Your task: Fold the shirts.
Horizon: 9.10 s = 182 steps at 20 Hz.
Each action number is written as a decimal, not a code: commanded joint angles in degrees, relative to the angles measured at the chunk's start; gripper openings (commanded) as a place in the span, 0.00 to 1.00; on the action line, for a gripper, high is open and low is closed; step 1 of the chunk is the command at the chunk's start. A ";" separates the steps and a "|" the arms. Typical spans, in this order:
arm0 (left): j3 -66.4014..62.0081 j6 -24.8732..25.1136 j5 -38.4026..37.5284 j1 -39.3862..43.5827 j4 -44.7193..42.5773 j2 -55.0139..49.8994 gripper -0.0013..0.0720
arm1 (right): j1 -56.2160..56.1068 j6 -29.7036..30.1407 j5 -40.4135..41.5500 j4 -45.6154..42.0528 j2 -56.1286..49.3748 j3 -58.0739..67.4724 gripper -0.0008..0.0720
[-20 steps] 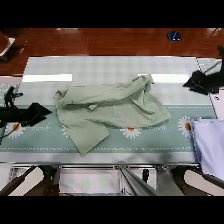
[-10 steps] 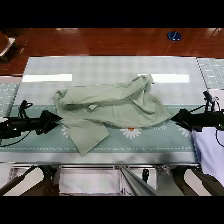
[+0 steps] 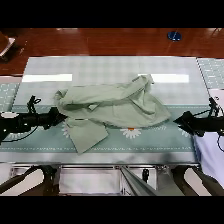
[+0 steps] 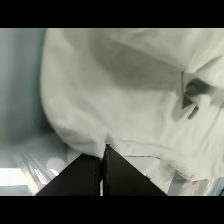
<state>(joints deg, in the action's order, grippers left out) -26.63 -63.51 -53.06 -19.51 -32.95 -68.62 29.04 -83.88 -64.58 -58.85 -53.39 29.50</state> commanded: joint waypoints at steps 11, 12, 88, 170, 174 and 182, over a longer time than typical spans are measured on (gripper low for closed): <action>-0.72 0.90 -0.72 0.61 0.87 -0.24 0.05 | 2.64 9.73 4.42 17.38 -13.57 -1.46 0.58; -0.72 0.90 -1.01 0.61 0.87 -0.26 0.05 | 2.64 10.29 5.20 18.69 -15.21 -1.44 0.58; -48.06 -24.22 13.94 15.74 -26.51 -25.59 0.05 | -16.55 -0.50 0.09 7.45 -55.80 70.90 0.04; 6.88 -6.12 -7.85 4.11 -9.86 9.92 0.05 | -4.07 10.08 -4.70 9.51 -15.74 2.80 0.04; -3.56 -6.16 -7.54 4.13 -6.64 9.90 0.05 | -4.04 8.35 -6.67 10.40 -15.74 12.59 0.04; -28.39 -6.86 -0.07 6.47 -4.31 -4.81 0.05 | -10.21 7.26 0.24 15.37 -26.43 30.25 0.04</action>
<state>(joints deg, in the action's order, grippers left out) -46.65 -69.76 -55.22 -14.11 -37.89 -67.42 21.37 -75.75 -67.99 -45.52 -75.37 53.91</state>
